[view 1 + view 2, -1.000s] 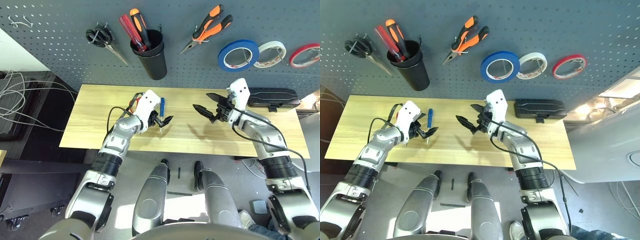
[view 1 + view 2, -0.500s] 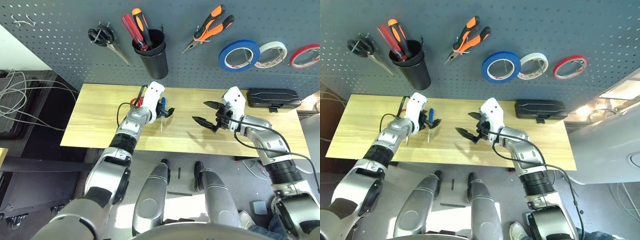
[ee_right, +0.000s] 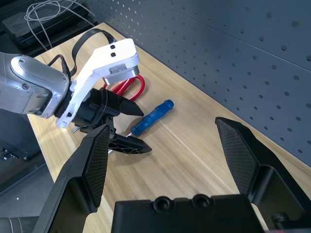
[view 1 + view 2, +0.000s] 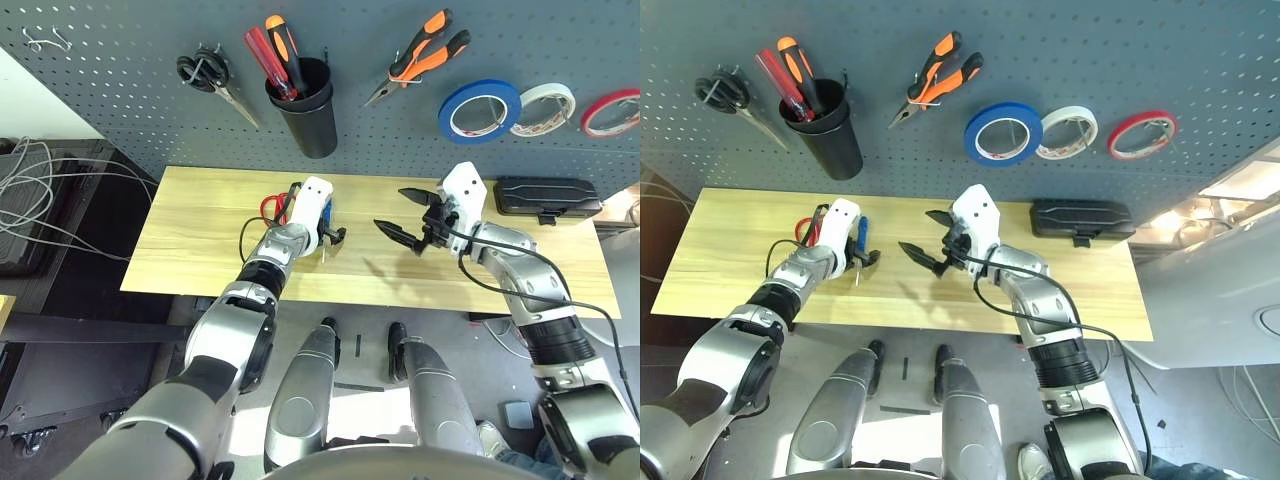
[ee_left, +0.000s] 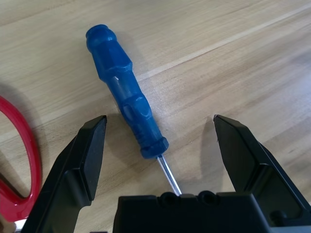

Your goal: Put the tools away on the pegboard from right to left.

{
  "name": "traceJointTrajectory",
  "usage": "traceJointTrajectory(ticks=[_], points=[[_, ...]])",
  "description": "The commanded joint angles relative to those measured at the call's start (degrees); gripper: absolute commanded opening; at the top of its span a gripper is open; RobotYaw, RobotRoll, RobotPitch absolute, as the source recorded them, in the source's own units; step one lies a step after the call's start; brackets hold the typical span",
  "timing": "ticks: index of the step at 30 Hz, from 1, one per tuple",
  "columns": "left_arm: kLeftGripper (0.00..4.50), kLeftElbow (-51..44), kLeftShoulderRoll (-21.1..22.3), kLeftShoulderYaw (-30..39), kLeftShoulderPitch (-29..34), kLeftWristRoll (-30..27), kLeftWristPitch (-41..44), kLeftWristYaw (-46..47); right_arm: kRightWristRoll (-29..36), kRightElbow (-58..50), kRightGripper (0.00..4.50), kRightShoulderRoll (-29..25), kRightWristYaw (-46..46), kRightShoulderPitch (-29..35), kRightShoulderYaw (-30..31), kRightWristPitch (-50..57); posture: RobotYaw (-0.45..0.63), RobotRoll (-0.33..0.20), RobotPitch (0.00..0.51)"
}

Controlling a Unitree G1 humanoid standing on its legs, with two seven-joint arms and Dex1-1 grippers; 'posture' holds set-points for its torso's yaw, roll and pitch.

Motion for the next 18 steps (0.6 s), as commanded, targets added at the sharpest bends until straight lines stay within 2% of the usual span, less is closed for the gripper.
traceJointTrajectory(ticks=[1, 3, 6, 16, 17, 18], points=[[4.50, 3.07, -0.75, 1.13, -0.01, 0.14, -0.72, 1.64, 0.35, -0.64, 4.48, 0.15, -0.28, 0.61, -0.14, 0.57, 0.08, 0.000, 0.365], [4.50, 3.79, -1.01, 1.61, -0.36, 0.09, -0.89, 2.28, 0.39, -0.75, 4.48, 0.15, -0.34, 0.60, -0.10, 0.67, 0.07, 0.000, 0.366], [3.91, 4.39, -1.28, 2.24, -0.51, 0.02, -0.81, 3.36, 0.43, -0.96, 4.50, 0.03, -0.37, 0.59, -0.12, 0.83, 0.07, 0.000, 0.368], [0.84, 4.25, -1.49, 2.33, -0.55, 0.91, -2.87, 3.75, 0.40, -0.38, 4.50, -0.38, -0.43, 0.16, -0.64, 0.74, 0.07, 0.000, 0.366], [0.57, 3.86, -1.49, 2.01, -0.51, 1.17, -3.62, 3.42, 0.43, -0.26, 4.50, -0.39, -0.44, -0.12, -0.75, 0.75, 0.07, 0.000, 0.366], [0.56, 3.64, -1.52, 1.81, -0.44, 1.34, -4.15, 3.24, 0.46, -0.19, 4.50, -0.43, -0.41, -0.23, -0.84, 0.71, 0.08, 0.000, 0.361]])
